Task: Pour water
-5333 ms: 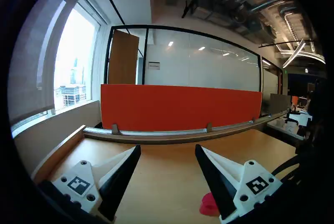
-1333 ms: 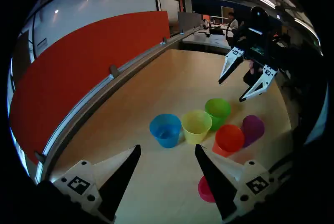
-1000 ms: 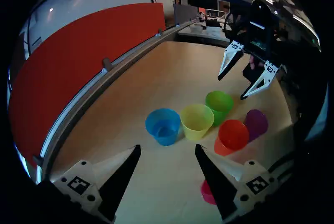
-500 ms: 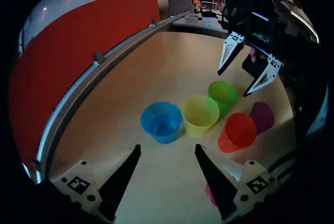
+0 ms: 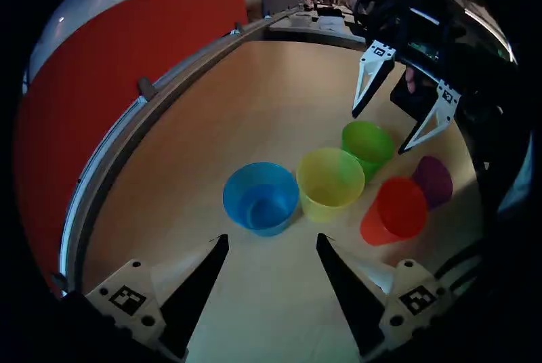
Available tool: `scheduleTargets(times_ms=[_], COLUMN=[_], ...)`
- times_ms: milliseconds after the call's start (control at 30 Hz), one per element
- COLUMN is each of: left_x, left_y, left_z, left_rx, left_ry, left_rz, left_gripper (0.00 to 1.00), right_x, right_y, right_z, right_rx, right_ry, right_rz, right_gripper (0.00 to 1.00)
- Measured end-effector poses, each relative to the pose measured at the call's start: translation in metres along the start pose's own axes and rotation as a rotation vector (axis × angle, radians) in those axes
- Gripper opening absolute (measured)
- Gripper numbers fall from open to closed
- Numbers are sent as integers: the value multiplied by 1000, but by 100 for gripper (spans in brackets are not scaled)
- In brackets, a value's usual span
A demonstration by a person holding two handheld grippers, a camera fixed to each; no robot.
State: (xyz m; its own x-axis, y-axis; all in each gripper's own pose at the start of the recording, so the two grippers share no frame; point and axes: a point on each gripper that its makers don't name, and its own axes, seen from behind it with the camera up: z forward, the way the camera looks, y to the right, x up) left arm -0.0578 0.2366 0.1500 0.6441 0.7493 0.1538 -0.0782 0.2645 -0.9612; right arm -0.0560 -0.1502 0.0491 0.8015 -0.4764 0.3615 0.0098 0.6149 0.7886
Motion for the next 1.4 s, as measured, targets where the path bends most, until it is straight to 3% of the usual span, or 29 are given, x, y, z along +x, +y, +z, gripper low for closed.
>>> scheduleTargets(times_ms=[1400], left_x=[6], left_y=[-3], left_z=[36], left_rx=[-31], left_ry=[-73], left_rz=[43], left_gripper=[97], right_x=[0], right_y=[2], right_z=[11], right_rx=[9], right_ry=[-11], right_rz=[-9], right_gripper=[99])
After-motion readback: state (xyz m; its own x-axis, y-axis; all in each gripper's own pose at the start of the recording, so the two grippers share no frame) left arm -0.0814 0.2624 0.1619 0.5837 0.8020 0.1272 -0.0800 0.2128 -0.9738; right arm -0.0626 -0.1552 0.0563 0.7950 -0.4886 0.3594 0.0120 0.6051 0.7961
